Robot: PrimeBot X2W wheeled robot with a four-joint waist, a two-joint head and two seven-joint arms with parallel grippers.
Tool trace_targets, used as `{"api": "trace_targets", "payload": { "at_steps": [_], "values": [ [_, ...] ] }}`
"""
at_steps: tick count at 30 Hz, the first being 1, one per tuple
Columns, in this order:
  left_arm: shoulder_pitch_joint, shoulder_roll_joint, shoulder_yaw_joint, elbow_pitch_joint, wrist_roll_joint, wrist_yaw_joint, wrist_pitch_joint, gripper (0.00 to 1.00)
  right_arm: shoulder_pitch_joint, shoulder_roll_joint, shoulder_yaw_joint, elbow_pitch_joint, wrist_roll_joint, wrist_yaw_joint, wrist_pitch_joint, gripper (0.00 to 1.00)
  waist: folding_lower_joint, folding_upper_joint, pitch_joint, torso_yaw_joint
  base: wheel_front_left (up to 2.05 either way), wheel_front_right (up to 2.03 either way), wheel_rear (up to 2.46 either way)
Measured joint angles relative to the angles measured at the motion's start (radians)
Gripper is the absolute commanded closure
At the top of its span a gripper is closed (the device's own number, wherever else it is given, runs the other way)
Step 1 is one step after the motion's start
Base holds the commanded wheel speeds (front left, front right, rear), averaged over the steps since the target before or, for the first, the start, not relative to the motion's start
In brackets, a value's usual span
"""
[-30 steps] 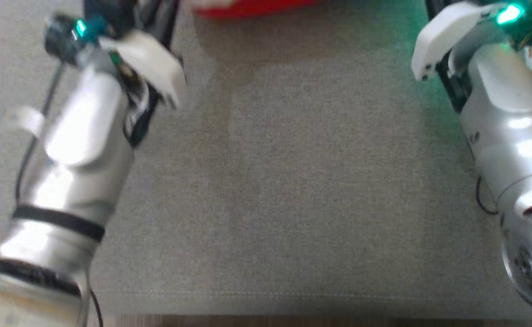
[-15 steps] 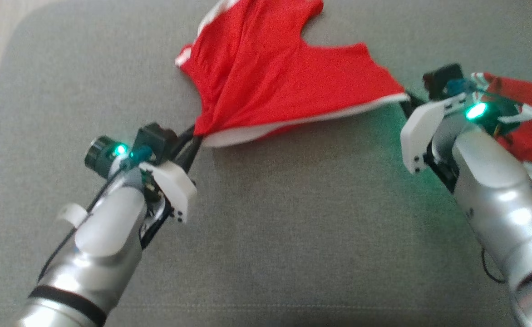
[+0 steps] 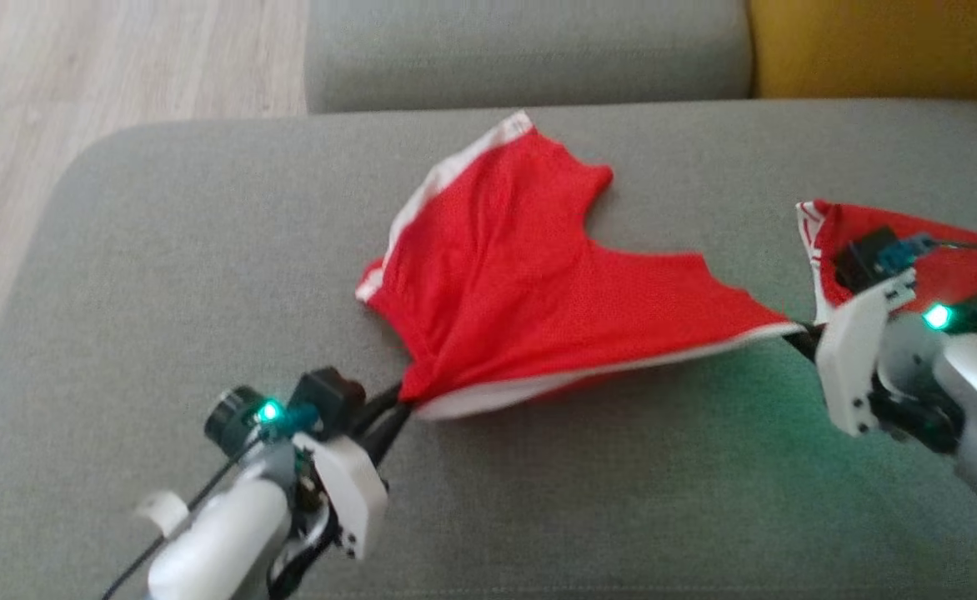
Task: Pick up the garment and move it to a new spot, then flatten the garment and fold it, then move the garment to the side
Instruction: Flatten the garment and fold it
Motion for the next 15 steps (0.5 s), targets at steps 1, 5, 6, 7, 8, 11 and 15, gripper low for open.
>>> {"api": "trace_targets", "payload": {
  "at_steps": [1,5,6,7,8,11,15],
  "values": [
    [0.021,0.008,-0.001,-0.035,-0.009,0.005,0.017,1.0,0.012,-0.023,0.006,-0.027,0.024,0.0,0.021,1.0,0.0,0.0,-0.009,-0.003,0.0,0.0,0.0],
    [0.096,0.034,-0.006,-0.176,-0.036,0.034,0.087,1.0,0.06,-0.106,0.02,-0.124,0.093,0.0,0.094,1.0,0.0,0.0,-0.027,-0.009,0.0,0.0,0.0],
    [0.109,0.042,-0.007,-0.208,-0.037,0.042,0.1,1.0,0.068,-0.122,0.019,-0.144,0.102,0.0,0.097,1.0,0.0,0.0,-0.026,-0.008,0.0,0.0,0.0],
    [0.118,0.049,-0.008,-0.236,-0.037,0.047,0.113,1.0,0.075,-0.136,0.012,-0.159,0.107,0.0,0.097,1.0,0.0,0.0,-0.023,-0.006,0.0,0.0,0.0],
    [0.122,0.055,-0.008,-0.263,-0.04,0.053,0.123,1.0,0.079,-0.144,0.001,-0.17,0.109,0.0,0.097,1.0,0.0,0.0,-0.019,-0.004,0.0,0.0,0.0],
    [0.12,0.069,0.003,-0.323,-0.046,0.082,0.139,1.0,0.075,-0.155,-0.036,-0.191,0.104,0.0,0.086,1.0,0.0,0.0,-0.002,0.007,0.0,0.0,0.0],
    [0.115,0.071,0.018,-0.36,-0.053,0.101,0.14,1.0,0.059,-0.155,-0.071,-0.196,0.084,0.0,0.077,1.0,0.0,0.0,0.019,0.023,0.0,0.0,0.0]
  ]
}}
